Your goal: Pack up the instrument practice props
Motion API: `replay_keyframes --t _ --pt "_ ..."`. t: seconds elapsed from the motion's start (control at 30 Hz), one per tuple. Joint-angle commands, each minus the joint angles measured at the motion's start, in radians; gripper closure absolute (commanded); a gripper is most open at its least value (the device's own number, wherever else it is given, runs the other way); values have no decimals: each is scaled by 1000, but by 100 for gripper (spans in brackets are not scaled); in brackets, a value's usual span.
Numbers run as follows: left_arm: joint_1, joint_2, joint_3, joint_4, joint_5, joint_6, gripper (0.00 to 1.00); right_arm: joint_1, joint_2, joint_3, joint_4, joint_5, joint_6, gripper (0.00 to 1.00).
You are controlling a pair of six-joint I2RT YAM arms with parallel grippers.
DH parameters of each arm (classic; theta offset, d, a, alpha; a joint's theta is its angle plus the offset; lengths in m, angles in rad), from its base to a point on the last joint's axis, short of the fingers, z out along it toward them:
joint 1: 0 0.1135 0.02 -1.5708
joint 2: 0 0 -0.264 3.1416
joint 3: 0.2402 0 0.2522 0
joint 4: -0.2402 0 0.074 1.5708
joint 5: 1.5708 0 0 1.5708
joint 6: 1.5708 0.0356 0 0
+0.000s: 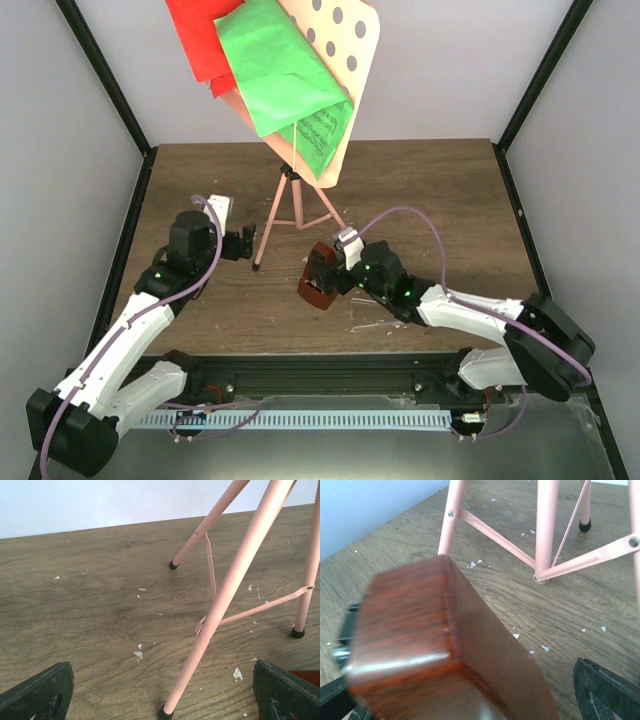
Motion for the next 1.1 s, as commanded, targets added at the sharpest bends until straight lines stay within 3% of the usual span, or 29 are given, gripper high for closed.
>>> replay_keyframes --t 0.0,0.27,0.67,0.87,1.07 --pt "-3 -20 25 11 38 1 2 1 -100 39 -68 -1 -37 0" --pt "-15 -24 7 38 167 29 0 2 -374 -39 -171 -8 38 0" --pt "-69 -1 -29 106 744 55 0 -25 -680 -65 -494 77 278 0" --pt "-69 19 -40 118 817 68 0 -39 -698 -28 -650 58 341 0" --pt "-69 16 -70 145 821 72 0 -47 -736 6 -684 84 356 0"
